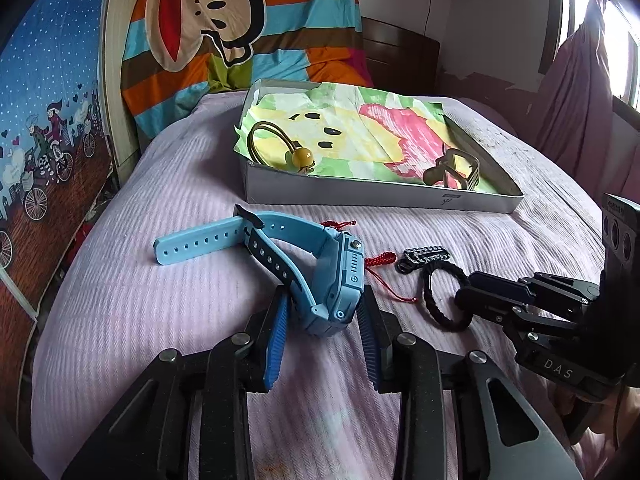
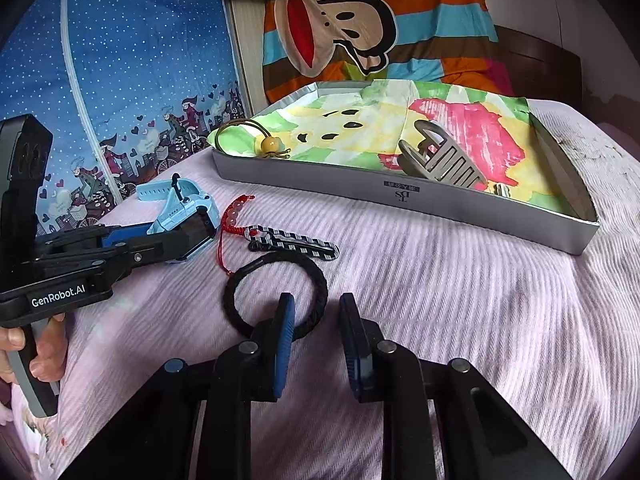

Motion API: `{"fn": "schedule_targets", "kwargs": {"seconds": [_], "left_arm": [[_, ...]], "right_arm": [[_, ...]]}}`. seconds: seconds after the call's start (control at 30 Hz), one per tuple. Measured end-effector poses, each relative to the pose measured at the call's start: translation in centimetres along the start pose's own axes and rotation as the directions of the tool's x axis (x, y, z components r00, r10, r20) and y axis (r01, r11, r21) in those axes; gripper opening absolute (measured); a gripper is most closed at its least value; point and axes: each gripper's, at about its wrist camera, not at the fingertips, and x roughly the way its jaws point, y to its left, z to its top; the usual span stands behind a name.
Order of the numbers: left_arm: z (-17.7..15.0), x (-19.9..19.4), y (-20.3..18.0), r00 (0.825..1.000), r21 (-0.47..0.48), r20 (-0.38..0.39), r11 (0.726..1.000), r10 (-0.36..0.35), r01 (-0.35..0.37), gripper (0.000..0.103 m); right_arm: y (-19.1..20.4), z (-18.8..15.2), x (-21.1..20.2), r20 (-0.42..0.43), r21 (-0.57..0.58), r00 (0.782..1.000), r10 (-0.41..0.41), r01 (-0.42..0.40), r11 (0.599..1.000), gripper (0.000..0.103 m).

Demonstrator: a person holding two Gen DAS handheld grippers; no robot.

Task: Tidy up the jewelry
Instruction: 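Grasp the blue smartwatch with the left tool while the right tool grasps the black bead bracelet, then carry the watch and black bracelet into the tray and release both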

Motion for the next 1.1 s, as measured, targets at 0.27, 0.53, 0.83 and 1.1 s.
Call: {"fn": "schedule_targets", "kwargs": {"seconds": [0.27,0.53,0.83,1.1], "left_arm": [[-0.5,-0.4,-0.1,1.0,0.003,0.021,1.0,0.0,0.0,0.024],[-1.7,-2.2,-0.1,0.998,-0.019,0.059,1.0,-0.016,0.017,0.024],[-2.1,-3.5,-1.4,0.996,0.019,0.085,1.0,0.008,-0.009,0.021],[-2.0,-4.7,-2.2,0.992,0.025,0.125,0.999,0.035,-0.038,0.019]], "right_arm": [[0.1,-0.3,-0.2,0.007,0.008,1.0,0.004,-0.004,1.0,0.006],[0.6,-0.4,-1.2,0.058,-0.014,0.998,0.003,-0.002,1.0,0.006],[0.3,-0.1,-2.2,0.098,0.006,0.995,0.012,-0.013,1.0,0.006],[0.0,0.2,-3.0,0.122,0.026,0.992,0.017,-0.02,0.999,0.006]]}}
